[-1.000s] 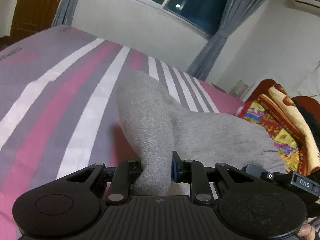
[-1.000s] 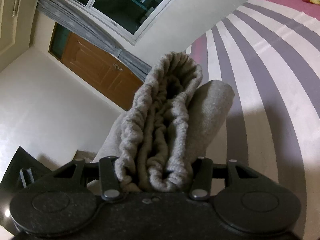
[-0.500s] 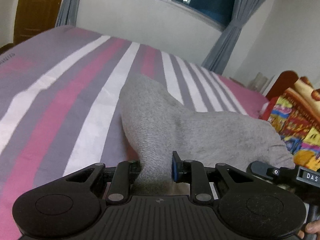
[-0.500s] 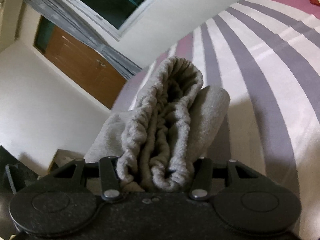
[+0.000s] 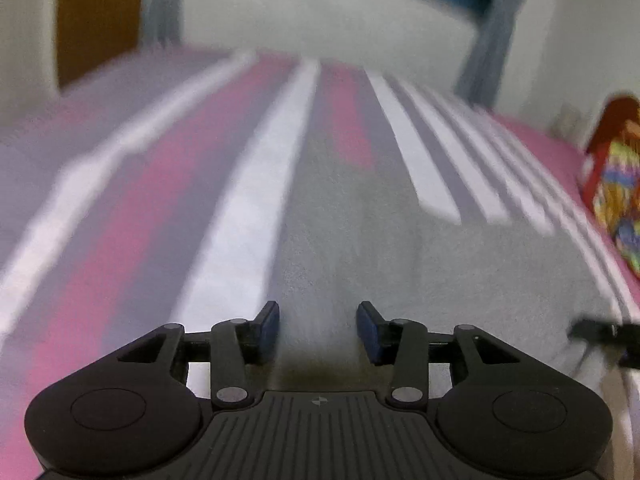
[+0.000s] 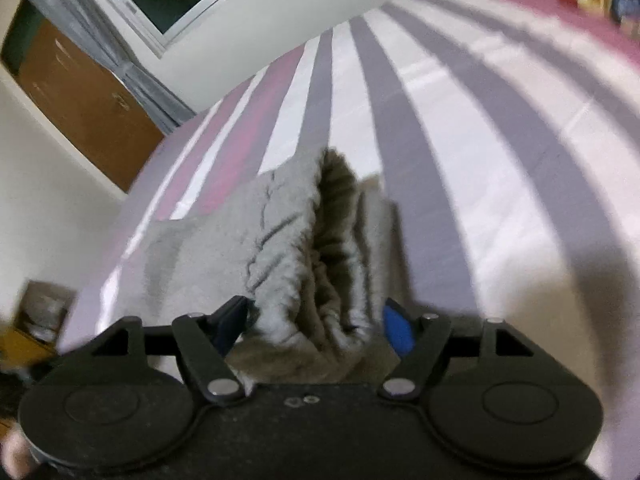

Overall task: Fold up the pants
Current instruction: 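Lay the folded bundle down and open both grippers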

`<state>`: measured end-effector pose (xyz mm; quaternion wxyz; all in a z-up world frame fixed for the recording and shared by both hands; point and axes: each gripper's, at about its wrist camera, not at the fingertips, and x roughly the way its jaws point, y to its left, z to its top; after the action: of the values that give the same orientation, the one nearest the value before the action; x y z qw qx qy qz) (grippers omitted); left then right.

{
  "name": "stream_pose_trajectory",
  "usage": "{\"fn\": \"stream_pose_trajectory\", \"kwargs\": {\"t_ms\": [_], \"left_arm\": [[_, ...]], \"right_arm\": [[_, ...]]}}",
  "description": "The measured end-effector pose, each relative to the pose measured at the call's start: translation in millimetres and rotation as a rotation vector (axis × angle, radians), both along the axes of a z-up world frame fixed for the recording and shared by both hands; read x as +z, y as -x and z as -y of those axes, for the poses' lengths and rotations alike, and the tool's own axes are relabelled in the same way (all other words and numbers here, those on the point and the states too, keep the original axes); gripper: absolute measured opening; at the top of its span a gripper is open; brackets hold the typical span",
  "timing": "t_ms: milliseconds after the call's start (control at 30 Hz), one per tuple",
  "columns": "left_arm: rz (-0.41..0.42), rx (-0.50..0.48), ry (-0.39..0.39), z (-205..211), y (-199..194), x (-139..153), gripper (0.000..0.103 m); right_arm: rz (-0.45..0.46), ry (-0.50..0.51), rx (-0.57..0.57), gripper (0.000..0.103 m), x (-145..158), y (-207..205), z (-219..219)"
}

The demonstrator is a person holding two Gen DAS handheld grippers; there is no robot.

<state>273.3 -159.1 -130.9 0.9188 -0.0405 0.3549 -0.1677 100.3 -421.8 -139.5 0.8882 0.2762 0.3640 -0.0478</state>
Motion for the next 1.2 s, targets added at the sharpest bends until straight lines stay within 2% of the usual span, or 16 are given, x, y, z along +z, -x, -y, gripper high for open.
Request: {"fn": "stream_pose_trajectory", "kwargs": {"t_ms": [33,100,200,233,267,300,433,500,567,667,733,800,900,1067,1200], "left_arm": [[0.027,0.001,0.013,-4,4,9,0.042],[0.061,-0.034,-0.011,3,7,22,0.042],[0.045,-0.086,-0.079,28,-5,24,0.042],[0.015,-0.096,-0.078,37,-13,23,0.042],[-0.021,-0.095,-0.078,44,-23,19,0.042],[-0.047,-0.091,-0.078,51,-31,16,0.042],[-0.070,-0.078,-0.127,69,-52,2,0.042],[-0.092,-0.062,-0.165,75,-63,-8,0.042],[-0.110,-0.053,-0.183,77,-70,-14,0.042],[-0.085,-0.078,-0.212,80,-62,-15,0.042],[-0.068,-0.094,-0.212,74,-50,-11,0.042],[-0.052,-0.110,-0.195,65,-32,-10,0.042],[-0.034,-0.129,-0.215,56,-6,-11,0.042],[-0.025,-0.125,-0.241,51,32,-12,0.042],[-0.028,-0.107,-0.242,50,47,-12,0.042]], "right_arm": [[0.018,0.055,-0.009,0.073,11,3,-4],[0.076,0.154,-0.011,0.073,32,10,-14],[0.111,0.348,0.030,0.065,54,-7,-42],[0.103,0.402,0.053,0.055,56,-16,-52],[0.091,0.436,0.076,0.039,55,-24,-61],[0.071,0.454,0.095,0.035,53,-34,-67],[0.010,0.523,0.112,0.035,38,-66,-74],[-0.069,0.573,0.099,0.035,23,-79,-71],[-0.122,0.550,0.099,0.038,5,-83,-60],[-0.119,0.491,0.065,0.041,1,-79,-52],[-0.097,0.512,0.077,0.041,10,-73,-56],[-0.036,0.500,0.095,0.040,22,-54,-61],[0.007,0.517,0.136,0.039,28,-30,-75],[-0.018,0.522,0.140,0.039,17,4,-83],[-0.053,0.515,0.125,0.039,3,3,-79]]}}
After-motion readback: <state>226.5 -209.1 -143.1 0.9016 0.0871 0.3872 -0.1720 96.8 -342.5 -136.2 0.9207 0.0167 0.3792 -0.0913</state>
